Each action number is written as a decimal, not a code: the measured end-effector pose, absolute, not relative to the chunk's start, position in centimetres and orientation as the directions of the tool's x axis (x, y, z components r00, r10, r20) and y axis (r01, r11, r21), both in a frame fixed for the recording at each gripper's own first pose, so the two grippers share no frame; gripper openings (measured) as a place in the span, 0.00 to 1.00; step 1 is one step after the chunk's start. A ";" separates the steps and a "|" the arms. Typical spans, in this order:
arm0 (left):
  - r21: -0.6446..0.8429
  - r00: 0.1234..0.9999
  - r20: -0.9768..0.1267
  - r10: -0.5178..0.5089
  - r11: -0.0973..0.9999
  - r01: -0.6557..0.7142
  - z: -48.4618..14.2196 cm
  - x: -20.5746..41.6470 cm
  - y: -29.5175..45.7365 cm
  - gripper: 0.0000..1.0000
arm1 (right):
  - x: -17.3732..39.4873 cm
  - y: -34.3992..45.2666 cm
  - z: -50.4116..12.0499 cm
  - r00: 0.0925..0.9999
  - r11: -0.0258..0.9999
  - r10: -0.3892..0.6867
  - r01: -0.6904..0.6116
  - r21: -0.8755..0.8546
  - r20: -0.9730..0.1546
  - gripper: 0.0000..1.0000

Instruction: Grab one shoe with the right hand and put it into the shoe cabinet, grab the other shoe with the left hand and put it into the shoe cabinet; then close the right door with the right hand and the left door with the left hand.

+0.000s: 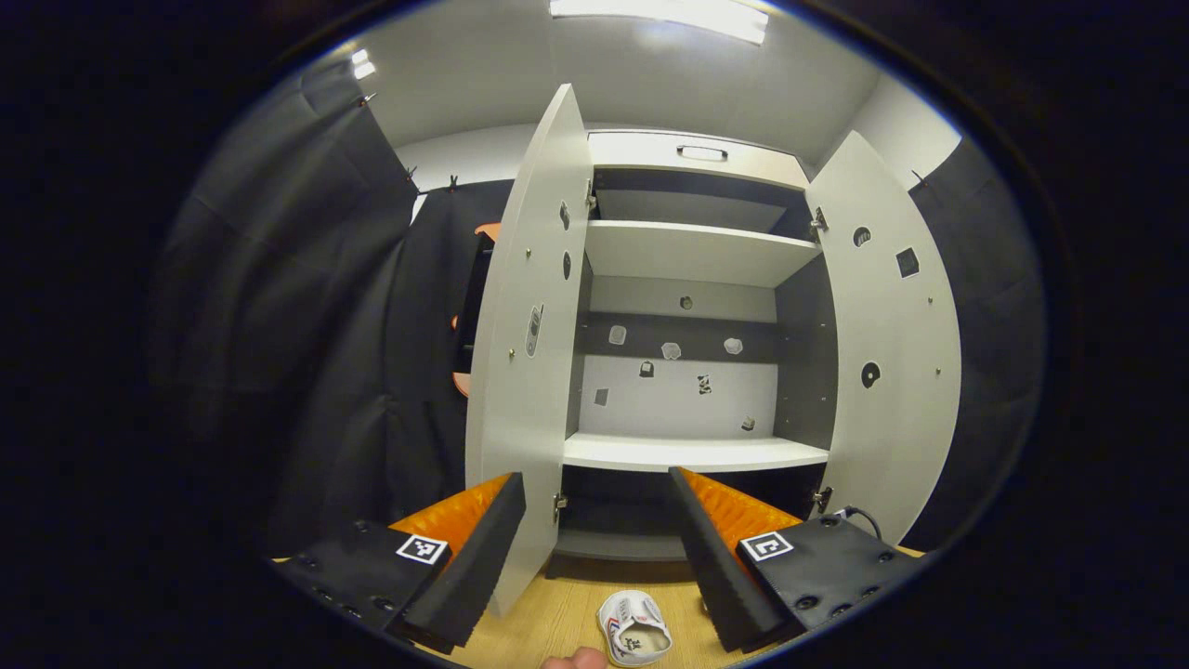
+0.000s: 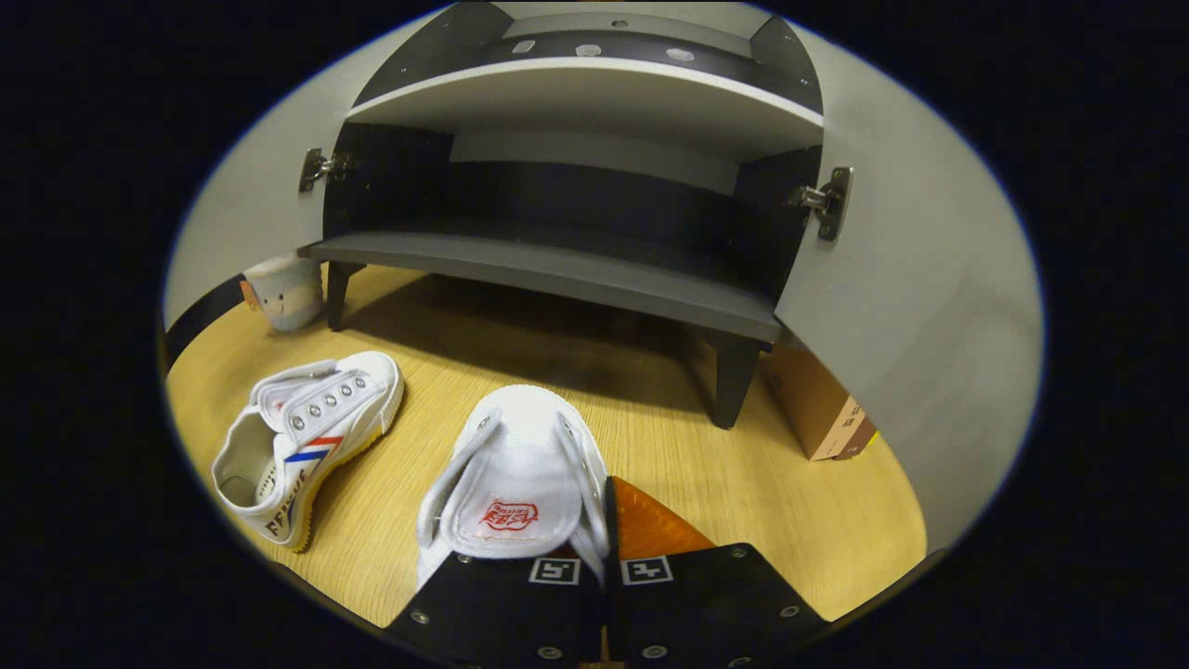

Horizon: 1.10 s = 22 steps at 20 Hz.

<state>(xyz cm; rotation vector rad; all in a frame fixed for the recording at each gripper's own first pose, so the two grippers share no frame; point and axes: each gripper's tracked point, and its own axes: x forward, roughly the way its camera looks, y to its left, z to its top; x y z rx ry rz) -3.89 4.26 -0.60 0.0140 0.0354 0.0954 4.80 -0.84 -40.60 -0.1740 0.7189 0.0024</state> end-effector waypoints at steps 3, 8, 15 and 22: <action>0.013 0.997 -0.032 0.074 0.997 -0.074 -0.7 -3.8 3.5 0.99 | 4.3 -0.1 -36.0 0.800 0.991 -0.041 -0.045 -0.129 -0.598 0.02; -0.006 0.999 -0.033 0.039 0.999 -0.039 -1.0 -3.6 2.3 0.98 | 3.3 2.2 -26.6 0.875 0.994 0.015 -0.064 -0.085 -0.484 0.01; -0.026 1.000 -0.030 0.007 1.000 -0.008 -1.3 -3.4 1.4 0.99 | 9.0 3.1 -10.8 0.966 0.996 0.003 -0.025 -0.080 -0.260 0.01; -0.017 0.999 -0.051 0.010 1.000 -0.011 -2.1 -4.0 1.9 0.99 | 22.1 2.5 -1.4 0.987 0.988 -0.076 0.054 -0.145 -0.144 0.01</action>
